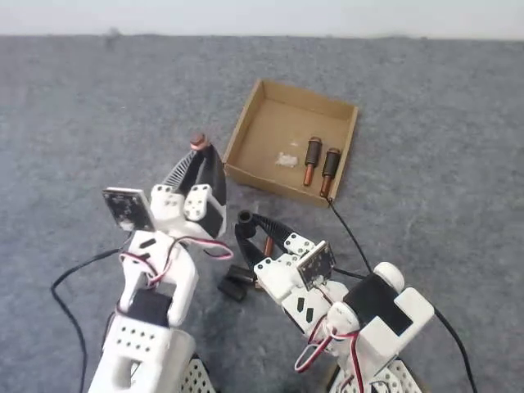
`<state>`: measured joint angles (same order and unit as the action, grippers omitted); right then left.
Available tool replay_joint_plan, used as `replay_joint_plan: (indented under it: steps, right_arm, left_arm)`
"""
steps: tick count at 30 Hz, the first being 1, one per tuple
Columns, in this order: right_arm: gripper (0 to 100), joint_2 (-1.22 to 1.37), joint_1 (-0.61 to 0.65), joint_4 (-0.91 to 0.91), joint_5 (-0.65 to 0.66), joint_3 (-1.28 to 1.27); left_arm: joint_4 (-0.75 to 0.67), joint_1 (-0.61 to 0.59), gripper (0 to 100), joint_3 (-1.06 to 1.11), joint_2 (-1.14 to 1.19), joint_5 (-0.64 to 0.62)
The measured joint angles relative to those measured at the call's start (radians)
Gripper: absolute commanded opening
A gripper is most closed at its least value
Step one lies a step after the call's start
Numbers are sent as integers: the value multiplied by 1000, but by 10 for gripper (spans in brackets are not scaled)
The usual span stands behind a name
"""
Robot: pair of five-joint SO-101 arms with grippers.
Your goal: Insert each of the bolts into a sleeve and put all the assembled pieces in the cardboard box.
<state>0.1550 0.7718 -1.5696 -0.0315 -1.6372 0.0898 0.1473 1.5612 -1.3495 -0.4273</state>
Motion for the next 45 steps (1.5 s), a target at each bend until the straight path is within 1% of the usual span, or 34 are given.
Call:
replay_joint_plan:
  steps: [5,7,11,18,21,27,38,45]
  right_arm:
    - [6,0,0,0,-6,2]
    - [6,0,0,0,-8,2]
    - [6,0,0,0,-8,3]
    - [6,0,0,55,-8,5]
    - [6,0,0,55,-8,5]
    - [6,2,0,58,-8,5]
    - [6,2,0,64,-8,5]
    - [6,2,0,64,-8,5]
  left_arm:
    - [236,91,19,0,-187,-6]
    - [298,110,19,0,-244,-6]
    - [362,124,19,0,-310,-6]
    - [456,133,19,0,-315,-2]
    - [500,170,19,0,-315,28]
    - [509,198,19,8,-315,38]
    - [485,189,19,46,-338,75]
    - [476,189,19,64,-338,69]
